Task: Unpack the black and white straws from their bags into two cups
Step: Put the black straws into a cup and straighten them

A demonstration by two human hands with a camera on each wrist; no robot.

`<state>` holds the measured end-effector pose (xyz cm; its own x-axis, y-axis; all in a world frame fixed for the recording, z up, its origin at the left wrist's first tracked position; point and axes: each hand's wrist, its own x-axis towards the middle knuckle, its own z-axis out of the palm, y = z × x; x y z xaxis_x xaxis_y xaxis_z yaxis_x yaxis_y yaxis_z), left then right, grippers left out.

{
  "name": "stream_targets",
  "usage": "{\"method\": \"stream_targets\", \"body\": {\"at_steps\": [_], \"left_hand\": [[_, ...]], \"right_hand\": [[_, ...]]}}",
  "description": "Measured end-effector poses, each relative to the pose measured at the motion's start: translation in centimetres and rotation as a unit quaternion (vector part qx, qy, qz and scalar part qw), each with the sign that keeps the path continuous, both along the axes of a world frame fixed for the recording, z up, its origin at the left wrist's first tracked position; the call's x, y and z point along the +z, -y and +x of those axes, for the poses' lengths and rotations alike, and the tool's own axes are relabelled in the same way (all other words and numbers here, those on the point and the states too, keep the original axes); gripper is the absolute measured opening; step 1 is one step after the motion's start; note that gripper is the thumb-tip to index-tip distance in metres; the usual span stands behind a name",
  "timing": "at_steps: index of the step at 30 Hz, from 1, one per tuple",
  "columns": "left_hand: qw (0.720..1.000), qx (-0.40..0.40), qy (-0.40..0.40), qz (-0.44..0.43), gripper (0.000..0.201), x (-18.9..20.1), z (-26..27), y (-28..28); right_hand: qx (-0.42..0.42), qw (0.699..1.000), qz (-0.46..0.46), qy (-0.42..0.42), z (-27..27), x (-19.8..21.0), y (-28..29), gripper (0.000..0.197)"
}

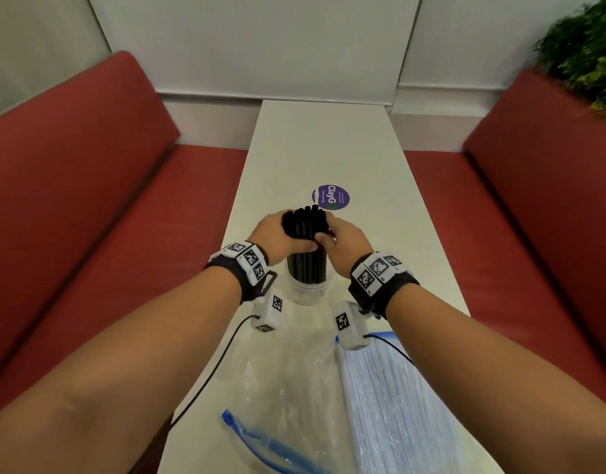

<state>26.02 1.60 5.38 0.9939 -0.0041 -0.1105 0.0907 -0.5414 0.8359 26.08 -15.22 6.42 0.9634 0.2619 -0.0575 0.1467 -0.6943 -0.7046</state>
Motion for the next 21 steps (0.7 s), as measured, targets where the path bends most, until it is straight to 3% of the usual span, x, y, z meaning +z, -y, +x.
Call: {"method": "stream_targets", "body": {"at_steps": [4, 7, 9, 11, 16, 21], "left_hand": [[0.998, -0.028, -0.011, -0.049, 0.051, 0.0, 0.4, -1.3], [0.998, -0.038, -0.024, -0.046, 0.065, -1.2, 0.3, -1.6], [0.997, -0.045, -0.033, -0.062, 0.070, -1.7, 0.3, -1.5], [0.996, -0.052, -0.038, -0.065, 0.068, -2.1, 0.5, -1.1], [0.996, -0.037, -0.035, -0.069, 0.056, -2.2, 0.6, 0.2], [0.997, -0.039, -0.016, -0.063, 0.050, -0.9, 1.2, 0.1]], "right_hand": [[-0.023, 0.999, 0.028, -0.015, 0.8, -0.6, 0.7, 0.063], [-0.033, 0.997, 0.057, -0.036, 0.9, -1.4, 1.1, 0.089], [-0.047, 0.994, 0.083, -0.051, 1.0, -1.9, 1.3, 0.096], [-0.042, 0.995, 0.070, -0.055, 1.1, -2.5, 1.2, 0.089], [-0.045, 0.998, 0.039, -0.032, 0.6, -2.4, 0.5, 0.045], [-0.027, 0.998, 0.048, -0.013, 1.1, -1.5, 0.9, 0.043]]}}
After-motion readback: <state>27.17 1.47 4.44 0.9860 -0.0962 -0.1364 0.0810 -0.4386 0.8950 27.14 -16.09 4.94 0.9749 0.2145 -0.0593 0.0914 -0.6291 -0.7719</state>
